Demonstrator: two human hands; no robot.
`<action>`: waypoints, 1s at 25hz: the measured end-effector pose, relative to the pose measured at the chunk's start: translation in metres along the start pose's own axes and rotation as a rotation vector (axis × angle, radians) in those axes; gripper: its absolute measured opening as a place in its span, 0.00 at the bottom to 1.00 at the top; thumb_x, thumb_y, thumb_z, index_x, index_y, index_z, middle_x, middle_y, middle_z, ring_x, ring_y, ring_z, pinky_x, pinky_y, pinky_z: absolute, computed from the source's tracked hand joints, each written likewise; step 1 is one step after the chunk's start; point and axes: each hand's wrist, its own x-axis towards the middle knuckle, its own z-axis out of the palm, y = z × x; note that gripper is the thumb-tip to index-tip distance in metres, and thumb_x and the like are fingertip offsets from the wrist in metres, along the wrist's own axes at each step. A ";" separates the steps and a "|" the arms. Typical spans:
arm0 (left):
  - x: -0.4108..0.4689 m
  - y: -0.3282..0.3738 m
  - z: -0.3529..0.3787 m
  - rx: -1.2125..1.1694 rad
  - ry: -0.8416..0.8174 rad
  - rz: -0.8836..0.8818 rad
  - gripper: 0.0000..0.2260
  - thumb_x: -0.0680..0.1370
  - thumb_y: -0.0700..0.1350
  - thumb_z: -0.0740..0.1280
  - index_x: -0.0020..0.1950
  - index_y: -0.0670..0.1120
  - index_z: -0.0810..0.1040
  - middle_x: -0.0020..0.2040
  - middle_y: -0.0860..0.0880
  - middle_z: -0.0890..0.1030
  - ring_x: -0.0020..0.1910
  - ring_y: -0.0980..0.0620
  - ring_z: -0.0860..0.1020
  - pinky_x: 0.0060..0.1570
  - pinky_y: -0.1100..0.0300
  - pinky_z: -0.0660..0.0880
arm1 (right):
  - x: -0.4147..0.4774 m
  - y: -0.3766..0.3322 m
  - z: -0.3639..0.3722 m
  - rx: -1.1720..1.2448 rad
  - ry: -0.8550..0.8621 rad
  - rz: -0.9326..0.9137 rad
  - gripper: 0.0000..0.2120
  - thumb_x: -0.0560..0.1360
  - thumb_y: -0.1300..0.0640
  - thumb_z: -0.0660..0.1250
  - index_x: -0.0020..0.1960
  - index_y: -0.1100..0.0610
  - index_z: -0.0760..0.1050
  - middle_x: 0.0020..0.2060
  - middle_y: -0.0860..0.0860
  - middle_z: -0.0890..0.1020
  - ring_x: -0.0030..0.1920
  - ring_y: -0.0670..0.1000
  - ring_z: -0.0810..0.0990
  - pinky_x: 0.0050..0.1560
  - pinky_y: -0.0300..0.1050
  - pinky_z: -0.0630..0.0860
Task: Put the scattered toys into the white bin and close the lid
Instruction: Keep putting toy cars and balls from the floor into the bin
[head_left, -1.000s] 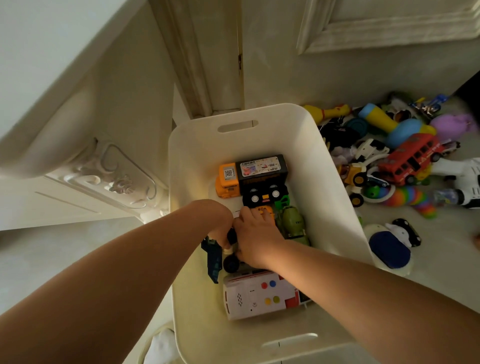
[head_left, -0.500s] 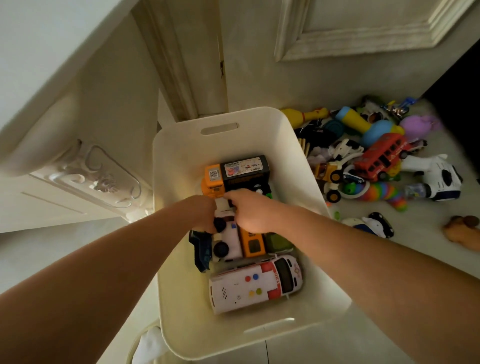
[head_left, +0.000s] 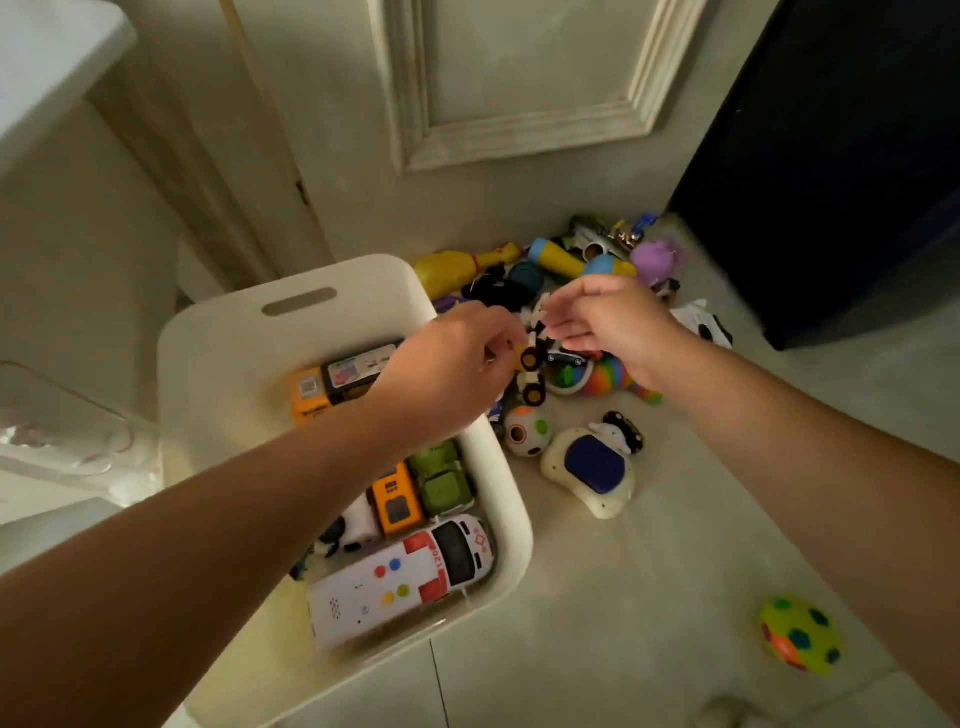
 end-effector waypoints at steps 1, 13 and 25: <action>0.007 0.007 0.016 -0.014 -0.067 0.012 0.11 0.79 0.43 0.62 0.60 0.51 0.78 0.54 0.53 0.78 0.45 0.58 0.75 0.46 0.64 0.74 | 0.002 0.016 -0.011 -0.001 0.016 0.048 0.17 0.78 0.68 0.54 0.43 0.55 0.78 0.42 0.53 0.83 0.47 0.54 0.82 0.54 0.51 0.78; 0.054 0.024 0.150 0.207 -0.754 -0.175 0.21 0.79 0.46 0.61 0.73 0.52 0.66 0.70 0.46 0.69 0.64 0.46 0.72 0.59 0.54 0.73 | 0.000 0.204 -0.098 -0.941 -0.467 0.484 0.13 0.74 0.60 0.69 0.58 0.60 0.77 0.53 0.56 0.79 0.51 0.53 0.78 0.46 0.42 0.74; 0.025 0.084 0.189 0.158 -0.925 -0.048 0.22 0.81 0.52 0.61 0.74 0.52 0.63 0.71 0.47 0.67 0.66 0.47 0.72 0.63 0.54 0.70 | -0.106 0.259 -0.133 -1.125 -0.603 0.831 0.45 0.67 0.44 0.74 0.73 0.58 0.53 0.66 0.59 0.71 0.56 0.59 0.78 0.52 0.51 0.77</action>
